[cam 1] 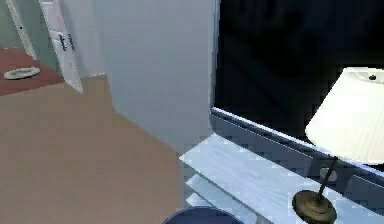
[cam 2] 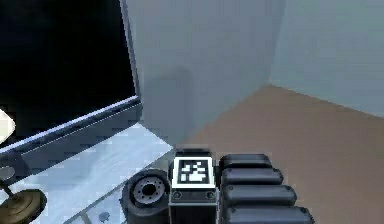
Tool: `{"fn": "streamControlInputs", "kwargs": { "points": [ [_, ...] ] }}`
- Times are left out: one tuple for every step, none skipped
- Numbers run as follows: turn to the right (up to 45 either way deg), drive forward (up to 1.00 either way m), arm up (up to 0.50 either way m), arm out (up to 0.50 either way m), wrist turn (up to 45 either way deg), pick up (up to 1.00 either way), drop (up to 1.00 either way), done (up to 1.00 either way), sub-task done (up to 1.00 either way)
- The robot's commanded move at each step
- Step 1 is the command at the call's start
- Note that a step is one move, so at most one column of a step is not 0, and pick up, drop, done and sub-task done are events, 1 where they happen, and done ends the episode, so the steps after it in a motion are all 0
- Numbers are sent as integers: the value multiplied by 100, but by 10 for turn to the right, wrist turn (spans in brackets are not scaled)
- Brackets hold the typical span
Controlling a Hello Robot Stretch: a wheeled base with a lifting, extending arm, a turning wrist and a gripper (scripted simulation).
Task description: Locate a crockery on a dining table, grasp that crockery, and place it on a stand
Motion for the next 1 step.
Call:
{"fn": "streamControlInputs", "kwargs": {
  "points": [
    [300,0,0,0,0,0,0,0,0]
  ]
}}
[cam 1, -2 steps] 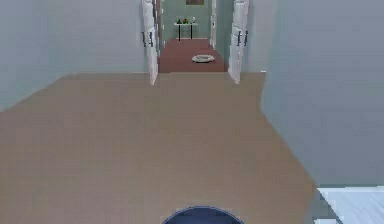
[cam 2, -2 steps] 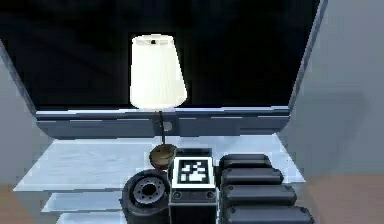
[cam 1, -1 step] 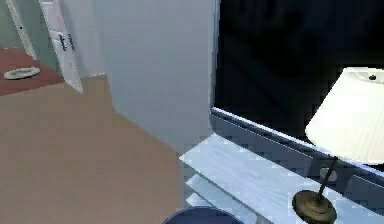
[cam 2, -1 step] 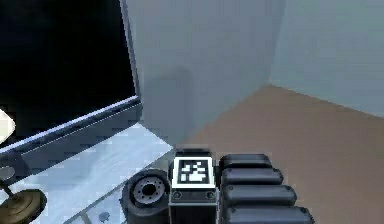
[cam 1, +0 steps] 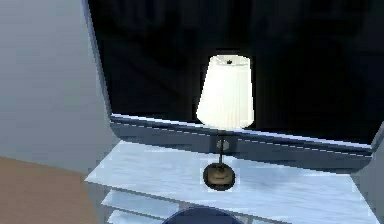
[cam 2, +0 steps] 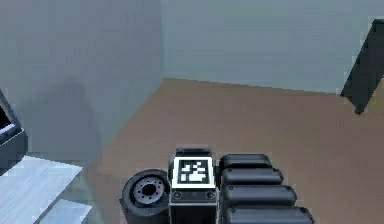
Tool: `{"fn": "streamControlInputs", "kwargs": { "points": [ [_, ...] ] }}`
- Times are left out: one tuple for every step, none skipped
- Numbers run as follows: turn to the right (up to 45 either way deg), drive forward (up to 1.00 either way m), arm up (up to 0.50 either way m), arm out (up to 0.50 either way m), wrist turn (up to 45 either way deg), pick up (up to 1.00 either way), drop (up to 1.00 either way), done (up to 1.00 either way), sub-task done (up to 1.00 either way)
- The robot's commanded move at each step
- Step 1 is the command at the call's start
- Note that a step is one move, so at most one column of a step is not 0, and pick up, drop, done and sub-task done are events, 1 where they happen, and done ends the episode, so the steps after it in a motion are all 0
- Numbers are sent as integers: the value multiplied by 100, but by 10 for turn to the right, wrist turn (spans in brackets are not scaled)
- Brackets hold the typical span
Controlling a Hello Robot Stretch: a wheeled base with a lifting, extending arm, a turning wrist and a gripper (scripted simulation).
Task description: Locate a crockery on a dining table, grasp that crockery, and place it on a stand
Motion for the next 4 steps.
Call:
{"fn": "streamControlInputs", "kwargs": {
  "points": [
    [0,25,0,0,0,0,0,0,0],
    [-450,0,0,0,0,0,0,0,0],
    [-90,0,0,0,0,0,0,0,0],
    [-30,0,0,0,0,0,0,0,0]
  ]
}}
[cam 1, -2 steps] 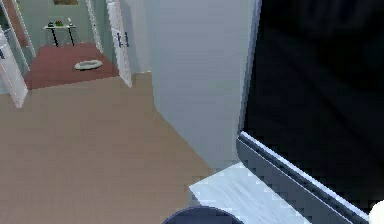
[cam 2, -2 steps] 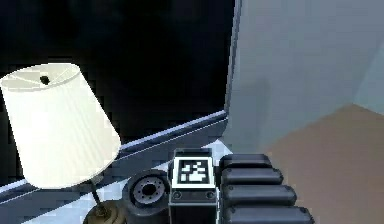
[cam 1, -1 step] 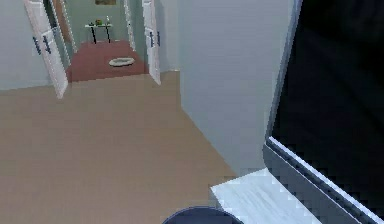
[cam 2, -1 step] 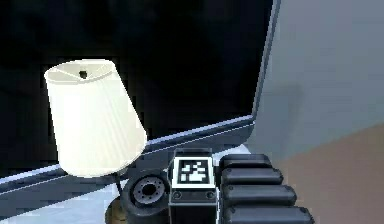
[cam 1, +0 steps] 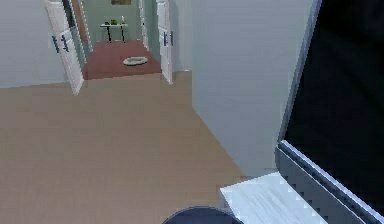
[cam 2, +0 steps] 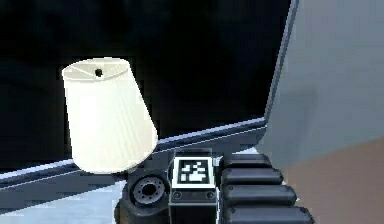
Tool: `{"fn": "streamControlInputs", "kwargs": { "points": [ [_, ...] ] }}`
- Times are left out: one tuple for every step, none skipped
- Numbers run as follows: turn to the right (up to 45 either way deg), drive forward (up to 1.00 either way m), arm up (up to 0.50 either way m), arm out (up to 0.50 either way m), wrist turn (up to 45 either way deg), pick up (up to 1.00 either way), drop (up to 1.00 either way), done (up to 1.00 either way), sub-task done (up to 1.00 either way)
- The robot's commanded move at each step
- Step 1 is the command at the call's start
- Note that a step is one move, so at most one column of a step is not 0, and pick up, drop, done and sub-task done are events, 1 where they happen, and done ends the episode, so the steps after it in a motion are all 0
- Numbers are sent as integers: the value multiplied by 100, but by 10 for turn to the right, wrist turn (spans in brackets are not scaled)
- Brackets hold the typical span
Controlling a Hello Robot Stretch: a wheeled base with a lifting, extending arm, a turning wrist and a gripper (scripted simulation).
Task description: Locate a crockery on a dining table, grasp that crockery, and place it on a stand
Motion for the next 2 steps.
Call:
{"fn": "streamControlInputs", "kwargs": {
  "points": [
    [0,0,0,24,0,0,0,0,0],
    [0,0,0,0,450,0,0,0,0]
  ]
}}
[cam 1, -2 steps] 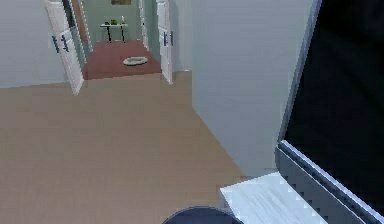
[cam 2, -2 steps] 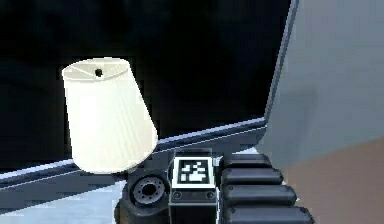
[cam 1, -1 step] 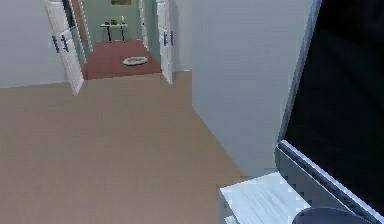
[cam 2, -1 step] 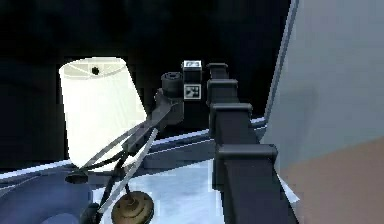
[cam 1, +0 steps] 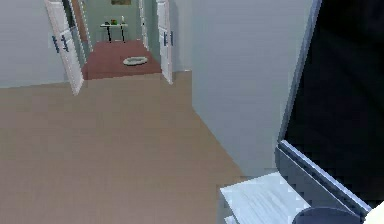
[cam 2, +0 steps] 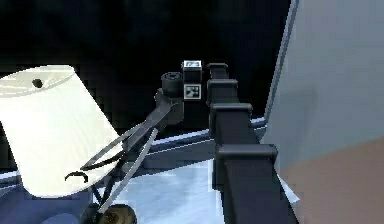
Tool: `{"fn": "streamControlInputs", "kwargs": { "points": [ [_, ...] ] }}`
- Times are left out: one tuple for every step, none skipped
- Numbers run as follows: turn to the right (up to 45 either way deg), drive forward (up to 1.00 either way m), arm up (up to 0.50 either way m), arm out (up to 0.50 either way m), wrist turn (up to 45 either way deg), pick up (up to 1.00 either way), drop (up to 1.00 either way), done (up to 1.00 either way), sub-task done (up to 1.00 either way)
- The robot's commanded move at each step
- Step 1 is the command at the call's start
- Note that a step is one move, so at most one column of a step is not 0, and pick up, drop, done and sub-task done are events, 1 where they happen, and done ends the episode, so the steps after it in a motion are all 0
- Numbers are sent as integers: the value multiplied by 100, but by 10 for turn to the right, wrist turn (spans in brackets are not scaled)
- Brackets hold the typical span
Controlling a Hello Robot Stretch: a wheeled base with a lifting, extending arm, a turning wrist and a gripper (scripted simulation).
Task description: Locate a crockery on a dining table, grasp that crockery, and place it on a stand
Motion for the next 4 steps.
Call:
{"fn": "streamControlInputs", "kwargs": {
  "points": [
    [0,0,0,0,450,0,0,0,0],
    [0,0,0,0,0,0,100,0,0],
    [0,0,0,-10,0,0,0,0,0],
    [0,0,0,0,0,0,0,100,0]
  ]
}}
